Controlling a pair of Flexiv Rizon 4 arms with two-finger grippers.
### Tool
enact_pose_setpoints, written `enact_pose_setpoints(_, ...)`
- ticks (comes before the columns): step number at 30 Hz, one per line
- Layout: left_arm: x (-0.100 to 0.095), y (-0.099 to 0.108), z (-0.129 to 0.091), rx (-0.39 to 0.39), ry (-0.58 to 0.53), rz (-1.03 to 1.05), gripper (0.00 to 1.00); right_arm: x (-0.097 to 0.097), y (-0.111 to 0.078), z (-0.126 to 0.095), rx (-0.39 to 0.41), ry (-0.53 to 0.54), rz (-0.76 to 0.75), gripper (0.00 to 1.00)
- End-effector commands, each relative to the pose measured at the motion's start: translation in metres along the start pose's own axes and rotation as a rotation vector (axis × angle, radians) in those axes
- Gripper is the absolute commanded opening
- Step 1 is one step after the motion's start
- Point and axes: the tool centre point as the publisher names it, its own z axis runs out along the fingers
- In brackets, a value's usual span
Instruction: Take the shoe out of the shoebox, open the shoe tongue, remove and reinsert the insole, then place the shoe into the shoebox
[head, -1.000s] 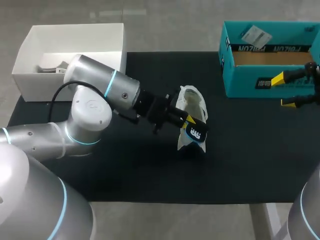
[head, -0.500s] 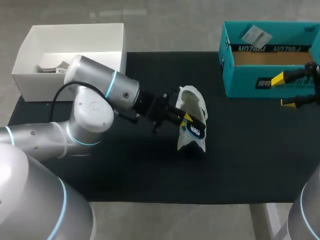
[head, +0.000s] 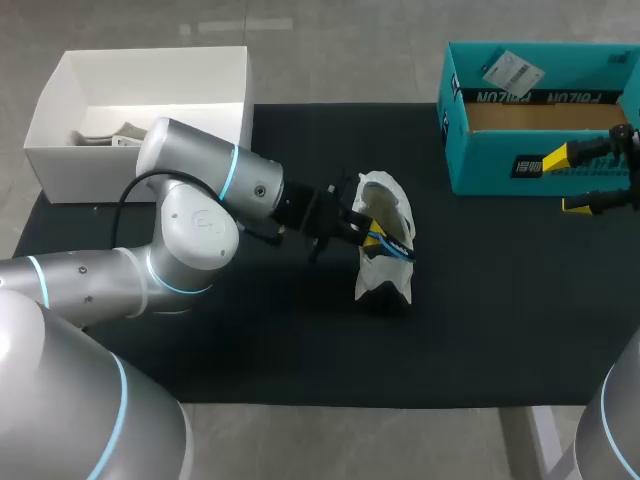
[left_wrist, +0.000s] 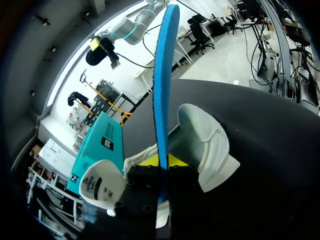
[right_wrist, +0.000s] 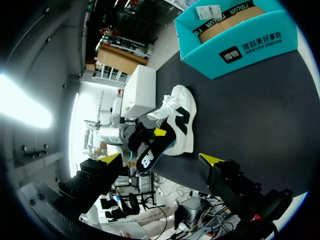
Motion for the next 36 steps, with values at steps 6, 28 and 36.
enact_pose_setpoints(6,0.001,0.009,0.002,-0.031,-0.007,-0.007,0.00,0.001,-0.001,0.000,-0.001,-0.004,0.002,1.00)
enact_pose_setpoints(28,-0.004,-0.046,-0.021,0.048,-0.032,0.083,0.09,0.001,-0.001,0.000,-0.001,-0.004,0.002,1.00)
enact_pose_setpoints(36,0.002,-0.040,-0.018,0.044,0.021,0.078,0.00,0.001,-0.001,0.000,-0.001,-0.004,0.002,1.00)
